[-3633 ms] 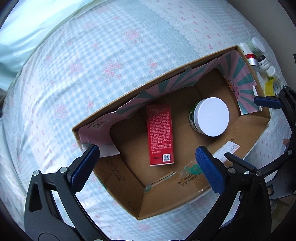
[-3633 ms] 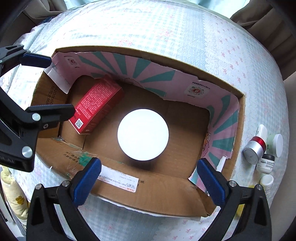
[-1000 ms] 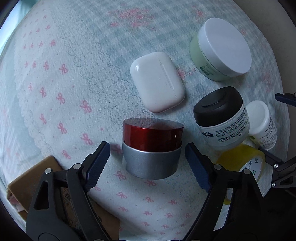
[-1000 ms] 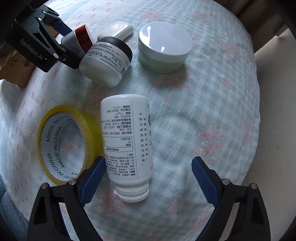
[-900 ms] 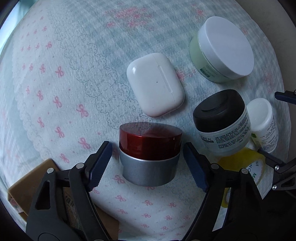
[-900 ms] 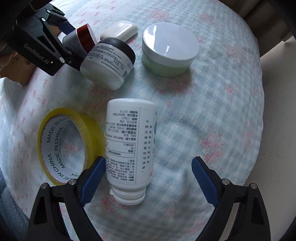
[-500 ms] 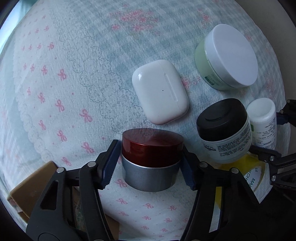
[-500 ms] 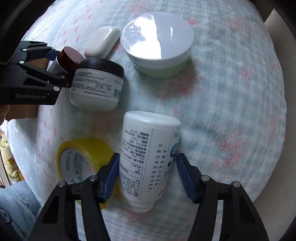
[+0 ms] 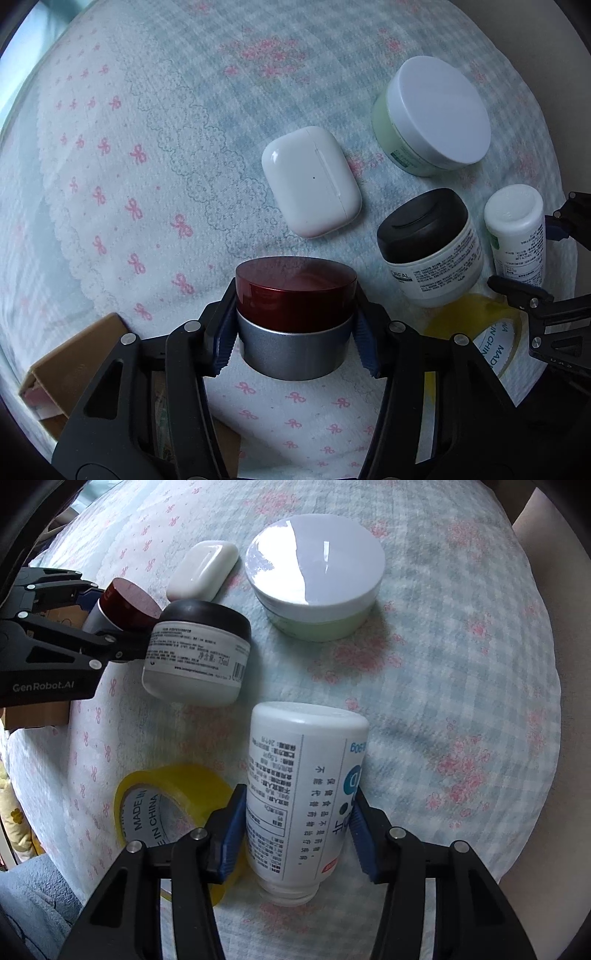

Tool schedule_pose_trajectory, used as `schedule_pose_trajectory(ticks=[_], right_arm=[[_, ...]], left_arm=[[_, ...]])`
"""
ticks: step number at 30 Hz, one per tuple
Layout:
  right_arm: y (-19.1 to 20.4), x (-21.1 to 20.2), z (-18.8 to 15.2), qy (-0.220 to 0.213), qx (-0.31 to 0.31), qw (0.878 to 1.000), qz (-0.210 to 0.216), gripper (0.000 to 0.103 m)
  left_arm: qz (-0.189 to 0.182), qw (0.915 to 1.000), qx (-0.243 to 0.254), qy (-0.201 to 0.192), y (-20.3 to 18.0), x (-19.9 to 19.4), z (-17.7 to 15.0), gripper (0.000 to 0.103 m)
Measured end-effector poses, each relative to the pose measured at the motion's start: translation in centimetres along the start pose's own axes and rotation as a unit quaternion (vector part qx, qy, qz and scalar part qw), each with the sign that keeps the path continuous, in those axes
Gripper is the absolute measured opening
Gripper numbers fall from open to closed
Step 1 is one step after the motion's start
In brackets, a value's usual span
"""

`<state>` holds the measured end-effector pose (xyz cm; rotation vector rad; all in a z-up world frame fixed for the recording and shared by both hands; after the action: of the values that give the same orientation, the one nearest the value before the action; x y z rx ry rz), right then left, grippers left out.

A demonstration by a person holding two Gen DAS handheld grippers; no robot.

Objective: Organize rigid objects
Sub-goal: 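Grasp the silver red-lidded jar with the left tool while the right tool grasps the white pill bottle, then carry the silver jar and pill bottle over the box and release both inside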

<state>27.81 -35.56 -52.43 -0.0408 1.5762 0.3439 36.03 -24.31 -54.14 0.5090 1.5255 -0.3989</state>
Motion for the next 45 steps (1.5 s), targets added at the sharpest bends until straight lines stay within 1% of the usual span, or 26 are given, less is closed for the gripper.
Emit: schedule_pose_trajectory(ticks=[3,6,12,16,17,23,28,33,36,39,42,45], right_arm=[[-0.4,-1.2,-0.2,-0.01,0.018,1.0,-0.003,0.047],[-0.2,-3.2,-0.3,-0.025,0.028,0.999,-0.003,0.047],[0.5,-8.5,-0.5,-0.054,0.036,0.998,-0.008,0.047],[1.8,-12.7,-0.8,-0.069,0.029,0.997,-0.015,0.046],[3.1,-13.3,-0.9,-0.073,0.027,0.997,-0.016,0.046],[7.3,-18.3,-0.7,-0.095,0.037,0.995,-0.001,0.046],[12.4,-22.3,-0.2,-0.116,0.02,0.993,-0.007,0.047],[18.2,-24.8,0.3,-0.133,0.03,0.991,0.002,0.046],[22.3,-25.5,0.9,-0.135,0.029,0.99,0.014,0.046],[26.3,-25.1,1.8,-0.136,0.02,0.99,0.018,0.046],[29.8,-23.7,3.0,-0.132,0.018,0.991,0.03,0.047],[32.8,-21.4,4.1,-0.12,0.017,0.992,0.043,0.047]], left_arm=[[-0.005,1.0,-0.004,-0.006,0.3,-1.5,-0.6,0.05],[-0.005,0.9998,-0.003,-0.018,0.4,-3.8,-1.0,0.05],[-0.014,0.9987,-0.018,-0.045,1.2,-9.7,-2.4,0.05],[-0.019,0.9969,-0.033,-0.069,2.1,-13.5,-4.3,0.05],[-0.02,0.9962,-0.038,-0.075,2.4,-14.5,-4.9,0.051],[-0.023,0.9906,-0.074,-0.113,5.1,-20.8,-8.8,0.05],[-0.017,0.9852,-0.087,-0.146,8.7,-25.2,-13.0,0.05],[-0.019,0.9803,-0.101,-0.169,13.5,-28.8,-18.3,0.05],[-0.015,0.9783,-0.109,-0.175,17.1,-29.8,-21.6,0.05],[-0.008,0.9776,-0.118,-0.174,20.7,-29.6,-24.3,0.05],[-0.01,0.9776,-0.134,-0.161,24.1,-28.3,-26.9,0.05],[-0.005,0.9778,-0.144,-0.152,26.7,-26.5,-29.0,0.05]])
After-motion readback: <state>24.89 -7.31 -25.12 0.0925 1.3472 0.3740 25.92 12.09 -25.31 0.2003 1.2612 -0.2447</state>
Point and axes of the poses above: each gripper's, at about its wrist camera, not at the fingertips, and x roughly the way its jaws point, y to its left, z to its top, the point moved 2 cm from there along x, roughly the way its jaws point, and after that the axes turned 4 degrees about z, right-handed, at the moved point
